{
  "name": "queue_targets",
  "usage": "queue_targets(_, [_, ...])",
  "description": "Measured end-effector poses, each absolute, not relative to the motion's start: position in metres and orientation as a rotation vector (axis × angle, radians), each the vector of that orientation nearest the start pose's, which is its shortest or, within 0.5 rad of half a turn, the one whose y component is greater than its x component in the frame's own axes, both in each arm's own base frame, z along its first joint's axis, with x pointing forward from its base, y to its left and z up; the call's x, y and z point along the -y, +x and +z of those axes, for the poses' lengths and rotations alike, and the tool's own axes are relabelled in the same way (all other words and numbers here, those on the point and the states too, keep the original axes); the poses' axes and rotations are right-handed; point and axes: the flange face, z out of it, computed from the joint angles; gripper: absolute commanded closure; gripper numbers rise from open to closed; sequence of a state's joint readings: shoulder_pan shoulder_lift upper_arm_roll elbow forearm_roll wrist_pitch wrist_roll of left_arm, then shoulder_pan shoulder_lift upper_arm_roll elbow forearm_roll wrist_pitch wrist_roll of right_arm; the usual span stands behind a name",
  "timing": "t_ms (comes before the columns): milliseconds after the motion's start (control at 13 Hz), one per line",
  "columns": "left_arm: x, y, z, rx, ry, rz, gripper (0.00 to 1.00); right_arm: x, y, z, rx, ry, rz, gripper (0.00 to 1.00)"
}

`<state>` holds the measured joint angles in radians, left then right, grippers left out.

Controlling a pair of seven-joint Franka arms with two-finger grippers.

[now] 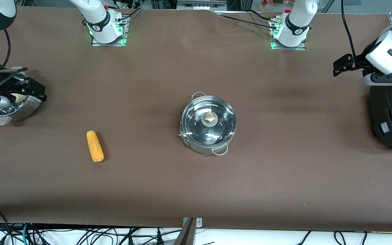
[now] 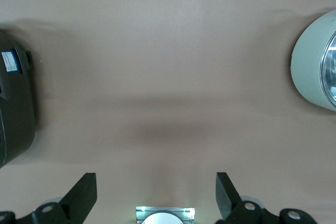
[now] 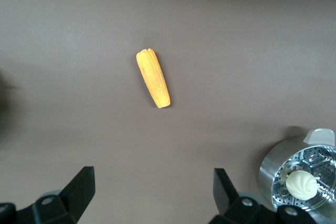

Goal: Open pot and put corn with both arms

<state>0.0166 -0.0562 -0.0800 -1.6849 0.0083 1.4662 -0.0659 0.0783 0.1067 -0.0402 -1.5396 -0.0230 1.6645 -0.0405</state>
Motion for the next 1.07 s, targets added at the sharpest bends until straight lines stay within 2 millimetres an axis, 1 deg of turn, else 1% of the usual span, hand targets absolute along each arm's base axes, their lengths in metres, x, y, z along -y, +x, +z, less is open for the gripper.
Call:
queue_targets(230, [0.035,0.518,0.590,-0.002,-3.101,0.306,0.00,-0.022,0.593,0.585,0.129,-3.166,-0.011,0.00])
queue_targets(307, [0.041,0.518,0.589,-0.021,-3.100,0.310,0.00,-0.022,0.593,0.585,0.128,-3.166,-0.009,0.00])
queue_targets(383, [0.056,0.517,0.588,-0.063,-3.098,0.312,0.00,-0.022,0.594,0.584,0.128,-3.166,-0.005,0.00])
queue_targets(460, [0.080,0.515,0.587,-0.112,-3.091,0.310,0.00,-0.022,0.594,0.582,0.128,-3.167,0.001,0.00])
queue_targets(613, [0.129,0.513,0.588,-0.124,-3.080,0.294,0.00,-0.022,0.596,0.577,0.127,-3.168,0.014,0.00])
queue_targets(690, [0.150,0.514,0.587,-0.132,-3.077,0.292,0.00,-0.021,0.598,0.573,0.125,-3.168,0.026,0.00])
queue_targets(843, [0.190,0.517,0.572,-0.176,-3.093,0.338,0.00,-0.019,0.603,0.561,0.118,-3.169,0.054,0.00])
queue_targets(1073, [0.253,0.537,0.540,-0.203,-3.121,0.400,0.00,-0.018,0.612,0.541,0.115,-3.170,0.083,0.00])
